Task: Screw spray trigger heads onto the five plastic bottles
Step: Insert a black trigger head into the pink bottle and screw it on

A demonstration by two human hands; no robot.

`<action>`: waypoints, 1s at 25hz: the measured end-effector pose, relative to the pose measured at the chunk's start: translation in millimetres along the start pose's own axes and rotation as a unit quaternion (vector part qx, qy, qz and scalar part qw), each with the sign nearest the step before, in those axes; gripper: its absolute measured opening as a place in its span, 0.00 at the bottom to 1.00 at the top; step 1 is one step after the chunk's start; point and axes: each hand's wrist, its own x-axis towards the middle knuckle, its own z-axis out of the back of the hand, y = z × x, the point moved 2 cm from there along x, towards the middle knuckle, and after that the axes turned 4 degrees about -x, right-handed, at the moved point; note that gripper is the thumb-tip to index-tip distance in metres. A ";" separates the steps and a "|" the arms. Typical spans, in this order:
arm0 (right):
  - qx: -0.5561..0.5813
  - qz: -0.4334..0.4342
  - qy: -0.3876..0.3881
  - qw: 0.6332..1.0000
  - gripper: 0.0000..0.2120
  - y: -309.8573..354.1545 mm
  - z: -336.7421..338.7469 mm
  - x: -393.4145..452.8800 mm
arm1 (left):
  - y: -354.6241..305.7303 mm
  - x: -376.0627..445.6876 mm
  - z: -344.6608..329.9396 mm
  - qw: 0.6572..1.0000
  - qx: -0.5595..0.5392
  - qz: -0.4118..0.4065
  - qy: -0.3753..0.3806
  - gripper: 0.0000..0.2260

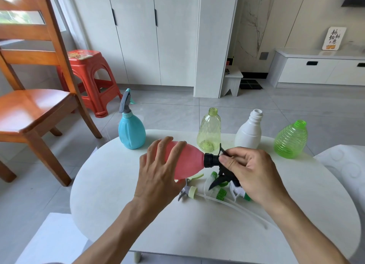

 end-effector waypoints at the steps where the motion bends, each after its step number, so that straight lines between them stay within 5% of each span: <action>1: 0.072 -0.039 0.000 0.997 0.06 -1.7 0.2 1.1 | -0.2 0.2 -0.9 1.000 -0.005 -0.010 -0.002 0.42; 4: 0.237 -0.148 0.042 0.959 0.09 -2.3 2.3 1.3 | -2.6 2.5 -1.0 0.999 -0.008 -0.047 -0.017 0.42; 8: 0.340 -0.151 0.089 0.924 0.10 -6.0 3.0 4.0 | -3.3 8.2 5.4 0.988 -0.154 -0.002 0.005 0.40; 11: 0.362 -0.026 0.174 0.915 0.17 -1.0 -3.9 7.1 | -7.0 9.6 10.3 0.911 -0.379 0.076 0.145 0.40; 13: 0.442 0.039 0.242 0.863 0.21 5.4 -9.0 5.1 | -11.2 9.0 12.1 0.835 -0.486 0.086 0.244 0.38; 15: 0.472 0.066 0.291 0.829 0.22 7.9 -11.8 1.7 | -12.7 8.5 16.2 0.807 -0.504 0.052 0.302 0.35; 19: 0.416 0.072 0.277 0.863 0.20 10.4 -13.8 -0.7 | -8.9 5.8 19.2 0.773 -0.521 0.052 0.358 0.33; 23: 0.385 0.037 0.139 0.912 0.19 10.6 -12.6 3.1 | -21.5 -2.1 14.1 0.822 -0.506 0.127 0.228 0.36; 25: 0.389 0.046 0.146 0.909 0.17 10.9 -11.6 3.7 | -25.5 -2.7 12.1 0.823 -0.507 0.139 0.217 0.35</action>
